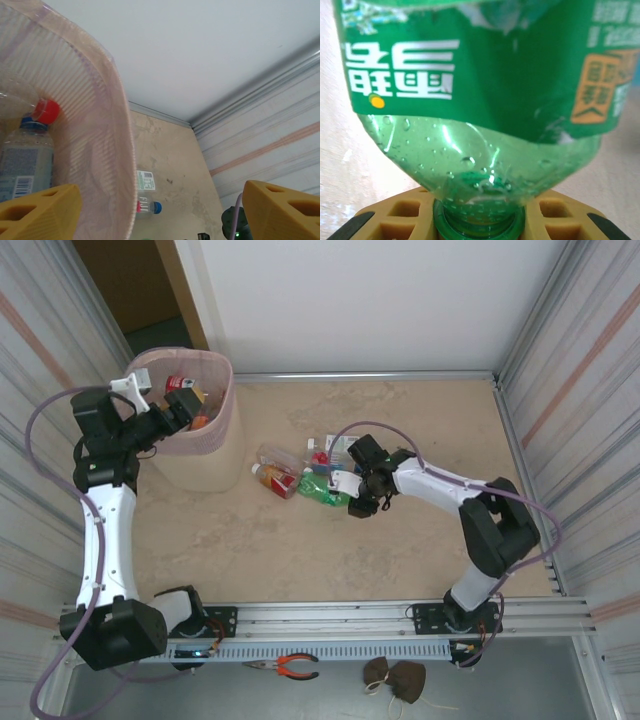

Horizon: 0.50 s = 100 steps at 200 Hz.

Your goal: Put the plastic bottles in the bin

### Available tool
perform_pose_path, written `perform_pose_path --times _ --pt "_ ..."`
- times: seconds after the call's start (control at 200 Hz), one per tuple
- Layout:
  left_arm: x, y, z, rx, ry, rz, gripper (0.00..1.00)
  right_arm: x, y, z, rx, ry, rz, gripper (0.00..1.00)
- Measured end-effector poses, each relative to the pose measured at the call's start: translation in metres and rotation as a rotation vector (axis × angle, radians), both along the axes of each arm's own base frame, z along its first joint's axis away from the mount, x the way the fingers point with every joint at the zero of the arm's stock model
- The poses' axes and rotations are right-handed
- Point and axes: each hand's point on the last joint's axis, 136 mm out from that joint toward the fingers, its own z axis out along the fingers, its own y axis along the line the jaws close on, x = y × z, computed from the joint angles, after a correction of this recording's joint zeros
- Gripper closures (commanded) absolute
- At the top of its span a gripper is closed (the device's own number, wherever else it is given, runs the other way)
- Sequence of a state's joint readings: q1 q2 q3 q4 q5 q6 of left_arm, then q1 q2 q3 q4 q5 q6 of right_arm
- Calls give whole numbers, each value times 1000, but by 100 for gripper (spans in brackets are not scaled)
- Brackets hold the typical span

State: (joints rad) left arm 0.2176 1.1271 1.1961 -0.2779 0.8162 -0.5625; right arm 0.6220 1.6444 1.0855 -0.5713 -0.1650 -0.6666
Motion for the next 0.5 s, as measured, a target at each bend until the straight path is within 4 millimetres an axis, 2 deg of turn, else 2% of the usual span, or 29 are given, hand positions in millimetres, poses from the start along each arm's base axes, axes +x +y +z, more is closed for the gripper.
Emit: perform_pose_path --times 0.17,0.341,0.501 --pt "-5 -26 12 0 -55 -83 15 2 16 46 173 -77 -39 79" --pt "-17 -63 32 10 -148 -193 13 7 30 99 362 -163 -91 79" --pt "-30 -99 44 35 -236 -290 11 9 40 141 526 -226 -144 79"
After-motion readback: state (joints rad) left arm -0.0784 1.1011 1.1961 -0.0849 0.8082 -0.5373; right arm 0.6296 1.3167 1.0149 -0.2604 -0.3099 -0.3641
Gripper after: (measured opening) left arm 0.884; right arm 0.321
